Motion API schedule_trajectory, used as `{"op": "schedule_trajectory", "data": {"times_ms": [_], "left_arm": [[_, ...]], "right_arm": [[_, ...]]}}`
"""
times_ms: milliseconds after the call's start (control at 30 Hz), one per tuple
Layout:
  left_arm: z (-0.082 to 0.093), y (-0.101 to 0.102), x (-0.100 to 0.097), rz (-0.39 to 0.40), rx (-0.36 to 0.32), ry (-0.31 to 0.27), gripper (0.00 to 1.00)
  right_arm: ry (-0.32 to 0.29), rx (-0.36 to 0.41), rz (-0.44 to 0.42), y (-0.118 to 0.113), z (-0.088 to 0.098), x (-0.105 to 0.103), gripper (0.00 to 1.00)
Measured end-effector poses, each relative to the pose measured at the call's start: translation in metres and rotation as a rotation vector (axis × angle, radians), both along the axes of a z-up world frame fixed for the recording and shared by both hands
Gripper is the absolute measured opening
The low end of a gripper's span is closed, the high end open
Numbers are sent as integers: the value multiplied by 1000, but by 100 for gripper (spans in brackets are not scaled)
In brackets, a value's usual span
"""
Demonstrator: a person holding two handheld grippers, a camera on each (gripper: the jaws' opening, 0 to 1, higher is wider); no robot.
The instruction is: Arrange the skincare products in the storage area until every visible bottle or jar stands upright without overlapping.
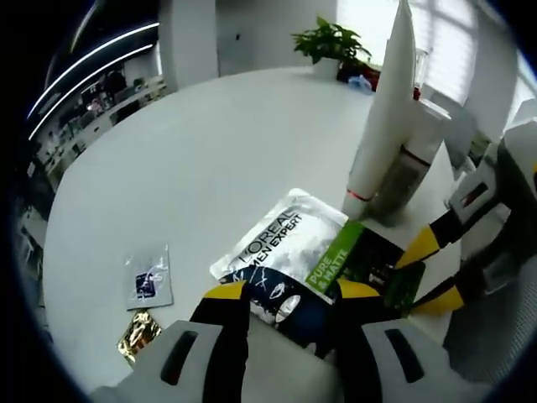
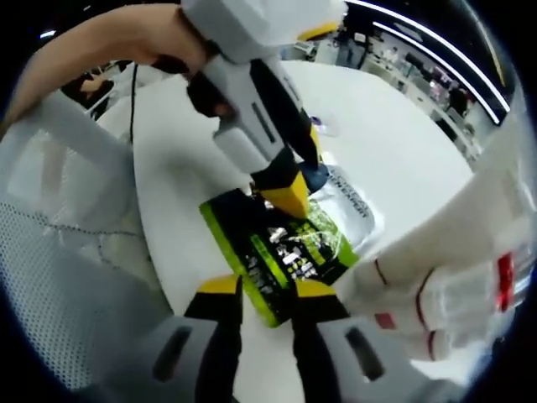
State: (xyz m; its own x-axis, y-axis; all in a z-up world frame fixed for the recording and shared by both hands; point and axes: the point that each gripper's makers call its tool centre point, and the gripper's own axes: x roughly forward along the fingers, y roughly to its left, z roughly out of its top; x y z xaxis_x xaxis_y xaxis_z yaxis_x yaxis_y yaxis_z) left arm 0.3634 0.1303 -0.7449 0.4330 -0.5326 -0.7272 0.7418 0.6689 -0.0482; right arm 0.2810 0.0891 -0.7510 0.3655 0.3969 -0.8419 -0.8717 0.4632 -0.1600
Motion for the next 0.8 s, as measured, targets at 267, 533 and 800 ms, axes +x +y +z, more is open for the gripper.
{"op": "schedule_trajectory", "data": {"times_ms": [267, 533, 800], "left_arm": [[1, -5, 3, 13, -22, -19, 37], [1, -9, 6, 33, -33, -40, 37], [1, -10, 8, 34, -33, -47, 36]], "right_arm": [[-5, -3, 2, 1, -1, 1, 17], [1, 8, -21, -2, -1, 5, 19], [2, 12, -21, -2, 0, 5, 19]]}}
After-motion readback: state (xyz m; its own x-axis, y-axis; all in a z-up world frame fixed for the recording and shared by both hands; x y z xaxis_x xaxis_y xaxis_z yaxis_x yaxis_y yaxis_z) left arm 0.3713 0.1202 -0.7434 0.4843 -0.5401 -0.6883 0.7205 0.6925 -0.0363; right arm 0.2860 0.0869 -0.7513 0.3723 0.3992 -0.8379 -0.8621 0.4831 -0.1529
